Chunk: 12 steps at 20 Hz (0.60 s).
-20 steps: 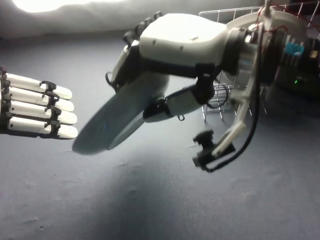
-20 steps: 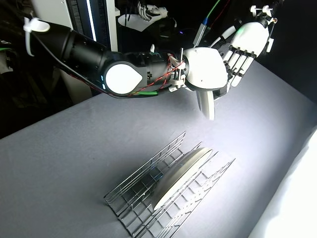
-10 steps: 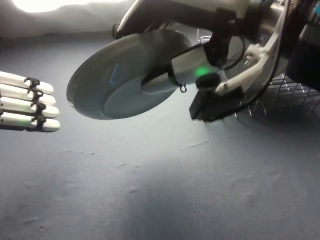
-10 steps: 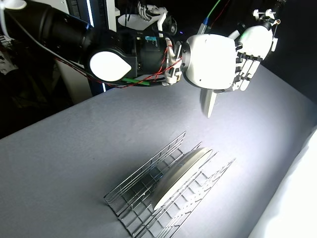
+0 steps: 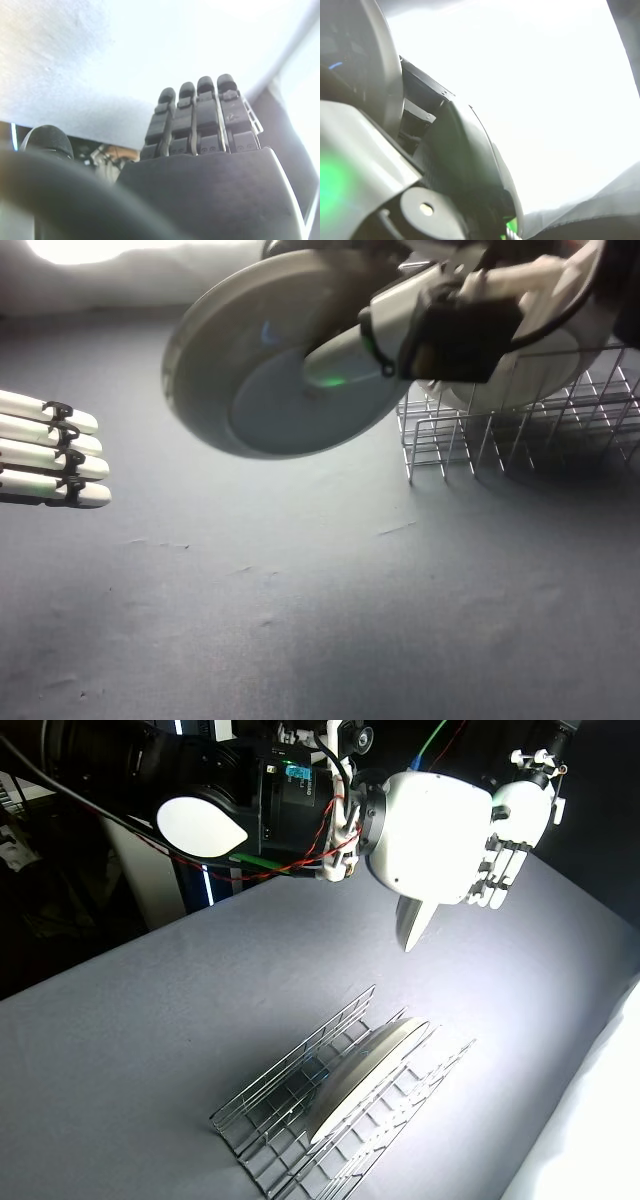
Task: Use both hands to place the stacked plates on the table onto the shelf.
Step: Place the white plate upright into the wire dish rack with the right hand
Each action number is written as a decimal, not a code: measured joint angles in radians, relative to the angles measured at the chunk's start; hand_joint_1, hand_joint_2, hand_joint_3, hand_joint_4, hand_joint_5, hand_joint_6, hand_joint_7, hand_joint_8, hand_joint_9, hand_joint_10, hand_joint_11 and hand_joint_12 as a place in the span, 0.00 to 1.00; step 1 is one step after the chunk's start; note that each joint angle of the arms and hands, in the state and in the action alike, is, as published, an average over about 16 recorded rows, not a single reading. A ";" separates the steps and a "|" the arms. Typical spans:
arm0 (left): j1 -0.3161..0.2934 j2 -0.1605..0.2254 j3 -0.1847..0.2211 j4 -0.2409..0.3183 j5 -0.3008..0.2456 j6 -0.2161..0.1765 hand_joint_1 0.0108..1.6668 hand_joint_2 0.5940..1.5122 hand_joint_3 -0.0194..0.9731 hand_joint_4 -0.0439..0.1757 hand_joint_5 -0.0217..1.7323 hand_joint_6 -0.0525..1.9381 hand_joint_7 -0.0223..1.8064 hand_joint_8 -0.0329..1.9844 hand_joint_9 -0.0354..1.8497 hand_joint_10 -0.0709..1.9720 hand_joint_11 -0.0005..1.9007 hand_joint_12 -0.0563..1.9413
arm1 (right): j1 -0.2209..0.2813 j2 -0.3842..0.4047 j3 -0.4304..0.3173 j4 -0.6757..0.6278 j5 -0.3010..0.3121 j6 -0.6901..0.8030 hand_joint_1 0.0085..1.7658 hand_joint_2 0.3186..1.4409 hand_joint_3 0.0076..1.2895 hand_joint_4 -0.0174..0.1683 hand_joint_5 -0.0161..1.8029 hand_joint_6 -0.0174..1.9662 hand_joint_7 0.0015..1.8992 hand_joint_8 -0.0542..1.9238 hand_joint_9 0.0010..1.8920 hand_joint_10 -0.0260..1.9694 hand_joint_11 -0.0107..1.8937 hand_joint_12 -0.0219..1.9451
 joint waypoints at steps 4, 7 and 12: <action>0.000 -0.001 0.000 -0.001 -0.001 0.000 0.00 0.54 0.04 0.20 0.02 0.03 0.02 0.02 0.03 0.04 0.01 0.03 | 0.013 0.025 -0.002 0.036 -0.041 -0.001 0.78 0.53 0.01 0.07 0.57 0.45 0.64 0.30 0.57 0.44 0.47 0.54; 0.000 -0.001 -0.002 0.001 -0.003 0.000 0.00 0.54 0.04 0.20 0.02 0.03 0.02 0.02 0.03 0.04 0.01 0.03 | 0.018 0.043 0.004 0.050 -0.063 -0.003 0.78 0.53 0.01 0.07 0.57 0.44 0.64 0.30 0.57 0.45 0.47 0.54; 0.000 -0.001 -0.006 0.004 -0.006 -0.001 0.00 0.53 0.04 0.20 0.02 0.03 0.02 0.02 0.03 0.04 0.01 0.03 | 0.021 0.071 0.016 0.053 -0.081 -0.006 0.79 0.53 0.00 0.07 0.58 0.44 0.63 0.31 0.57 0.47 0.46 0.55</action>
